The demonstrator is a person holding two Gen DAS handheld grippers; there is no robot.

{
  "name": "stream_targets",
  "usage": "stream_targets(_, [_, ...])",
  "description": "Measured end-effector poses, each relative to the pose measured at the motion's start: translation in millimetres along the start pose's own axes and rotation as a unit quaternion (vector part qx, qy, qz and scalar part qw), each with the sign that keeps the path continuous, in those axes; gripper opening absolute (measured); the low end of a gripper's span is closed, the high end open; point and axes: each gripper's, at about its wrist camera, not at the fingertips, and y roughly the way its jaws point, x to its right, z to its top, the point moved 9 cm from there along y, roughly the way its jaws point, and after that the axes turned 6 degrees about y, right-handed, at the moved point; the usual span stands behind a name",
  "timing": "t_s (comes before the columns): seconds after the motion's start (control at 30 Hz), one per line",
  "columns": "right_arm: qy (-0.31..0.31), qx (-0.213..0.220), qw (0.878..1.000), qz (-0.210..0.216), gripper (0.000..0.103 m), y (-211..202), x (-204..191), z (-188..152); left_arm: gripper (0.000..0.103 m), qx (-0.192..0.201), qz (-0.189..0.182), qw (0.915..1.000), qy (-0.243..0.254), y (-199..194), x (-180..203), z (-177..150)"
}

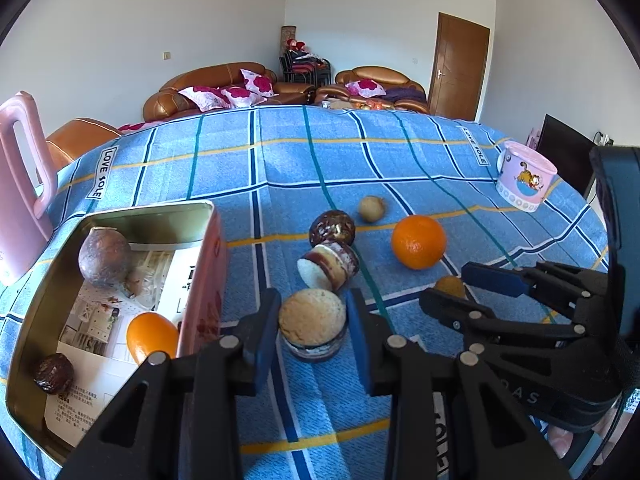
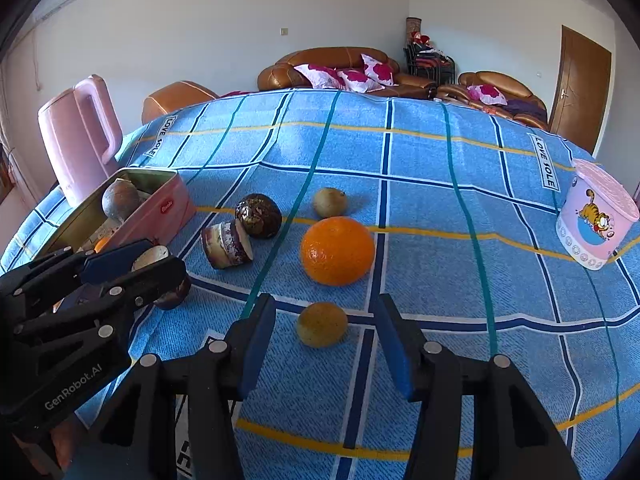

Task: Organize fruits
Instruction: 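Close the right gripper on the small yellow-green fruit, then carry the pale cake with left gripper while right carries yellow-green fruit toward tin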

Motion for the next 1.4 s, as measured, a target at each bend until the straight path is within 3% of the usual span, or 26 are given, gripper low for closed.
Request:
stream_targets(0.07, [0.003, -0.02, 1.0, 0.005, 0.037, 7.5, 0.2, -4.0, 0.035, -0.002, -0.007, 1.0, -0.005, 0.7, -1.1, -0.3])
stream_targets(0.13, [0.004, -0.029, 0.999, 0.011, 0.03, 10.9, -0.8, -6.5, 0.035, 0.002, -0.012, 0.9999, -0.004, -0.7, 0.2, -0.1])
stream_targets(0.63, [-0.021, 0.029, 0.999, 0.031, 0.03, -13.5, -15.0, 3.4, 0.035, 0.031, -0.025, 0.9992, -0.01, -10.8, 0.1, 4.2])
stream_targets(1.4, [-0.018, 0.105, 0.993, 0.045, 0.03, -43.4, -13.6, 14.2, 0.035, 0.082, -0.01, 0.9966, 0.004, -31.9, 1.9, 10.5])
